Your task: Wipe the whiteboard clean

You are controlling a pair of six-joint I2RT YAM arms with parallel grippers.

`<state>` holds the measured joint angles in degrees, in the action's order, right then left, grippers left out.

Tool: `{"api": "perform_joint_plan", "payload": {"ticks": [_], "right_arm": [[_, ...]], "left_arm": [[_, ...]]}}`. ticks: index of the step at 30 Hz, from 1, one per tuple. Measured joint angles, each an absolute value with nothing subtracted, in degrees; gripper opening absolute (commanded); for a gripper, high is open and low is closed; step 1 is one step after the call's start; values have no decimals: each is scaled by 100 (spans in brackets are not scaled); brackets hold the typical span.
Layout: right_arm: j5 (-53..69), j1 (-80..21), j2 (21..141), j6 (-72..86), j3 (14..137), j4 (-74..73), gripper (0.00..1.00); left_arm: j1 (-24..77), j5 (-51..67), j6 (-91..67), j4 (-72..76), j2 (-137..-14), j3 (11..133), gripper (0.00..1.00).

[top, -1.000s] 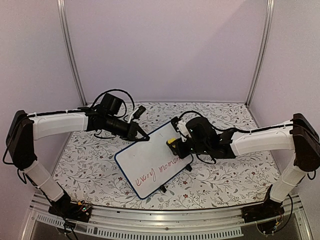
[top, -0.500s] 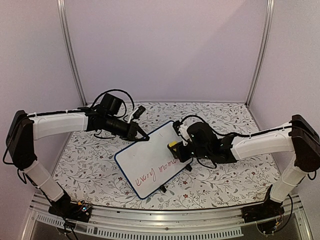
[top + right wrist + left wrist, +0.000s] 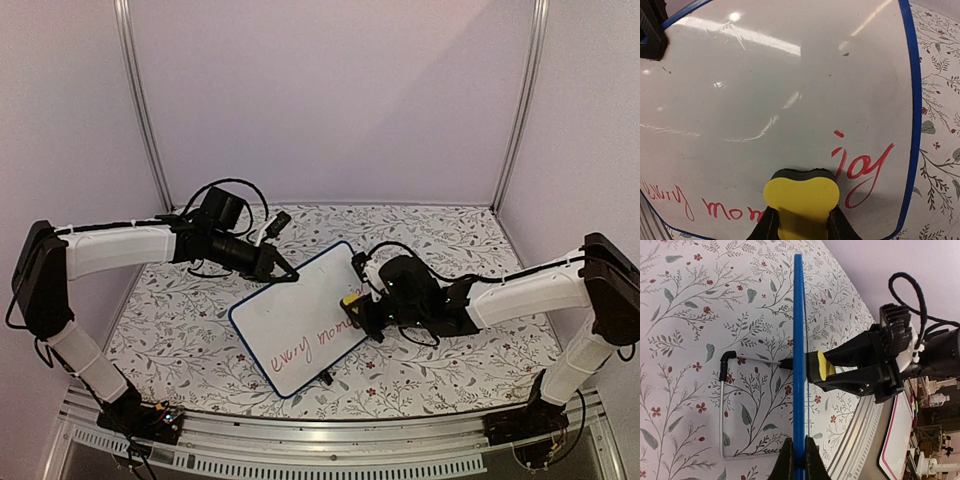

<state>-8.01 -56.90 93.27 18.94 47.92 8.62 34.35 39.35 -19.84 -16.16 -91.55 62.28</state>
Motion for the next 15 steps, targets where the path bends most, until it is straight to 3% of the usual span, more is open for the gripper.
{"api": "perform_joint_plan", "payload": {"ticks": [15], "right_arm": [[-832,-5701,9212,1988,4630,572,18]], "left_arm": [[3437,3955,-1994,-1597,-9155,6224,0]]}}
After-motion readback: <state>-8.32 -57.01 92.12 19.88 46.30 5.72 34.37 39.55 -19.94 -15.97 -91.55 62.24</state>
